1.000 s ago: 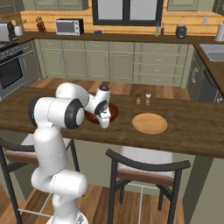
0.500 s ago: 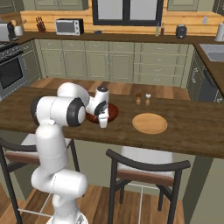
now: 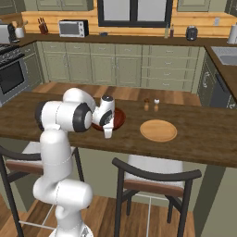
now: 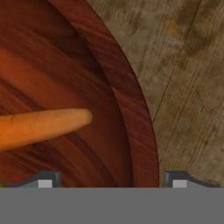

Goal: Pick the chicken drumstick and carrot from their plates and place them in the bowl. Then put the bowl in the fridge.

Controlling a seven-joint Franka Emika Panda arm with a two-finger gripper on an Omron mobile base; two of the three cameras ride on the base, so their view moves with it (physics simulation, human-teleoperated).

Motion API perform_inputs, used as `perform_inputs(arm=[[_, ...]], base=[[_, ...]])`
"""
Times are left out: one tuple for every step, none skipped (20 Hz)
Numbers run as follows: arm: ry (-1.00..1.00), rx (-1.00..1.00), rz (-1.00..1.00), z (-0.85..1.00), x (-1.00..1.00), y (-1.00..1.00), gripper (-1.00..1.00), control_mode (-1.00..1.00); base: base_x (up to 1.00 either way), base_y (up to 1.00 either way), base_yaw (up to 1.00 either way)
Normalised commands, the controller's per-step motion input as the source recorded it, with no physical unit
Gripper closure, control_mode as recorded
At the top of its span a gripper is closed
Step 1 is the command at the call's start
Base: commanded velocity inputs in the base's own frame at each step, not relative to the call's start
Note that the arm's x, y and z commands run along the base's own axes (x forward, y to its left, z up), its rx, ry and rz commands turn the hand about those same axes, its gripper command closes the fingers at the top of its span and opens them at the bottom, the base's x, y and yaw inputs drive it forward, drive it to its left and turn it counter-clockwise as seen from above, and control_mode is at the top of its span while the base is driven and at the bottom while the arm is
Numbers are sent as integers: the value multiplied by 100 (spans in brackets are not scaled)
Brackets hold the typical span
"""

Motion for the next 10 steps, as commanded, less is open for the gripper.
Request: perform_inputs(arm=[[0,0,-5,-19,17,0,100,-100],[-1,0,-3,-14,17,0,100,-100],[-3,0,-1,-9,11,0,100,-100],[-4,0,0,-7,1,0,100,-100],[-6,0,0,0,0,0,100,-100],[-7,0,0,0,0,0,100,-100],[-9,0,0,0,0,0,100,-100],[-10,0,0,1,0,0,100,-100],[-12,0,0,11,0,0,100,-100],[-14,0,0,22,0,0,100,-100]], base=[[0,0,0],[0,0,0],[0,0,0],[0,0,0],[0,0,0],[0,0,0],[0,0,0],[0,0,0],[0,0,0],[0,0,0]])
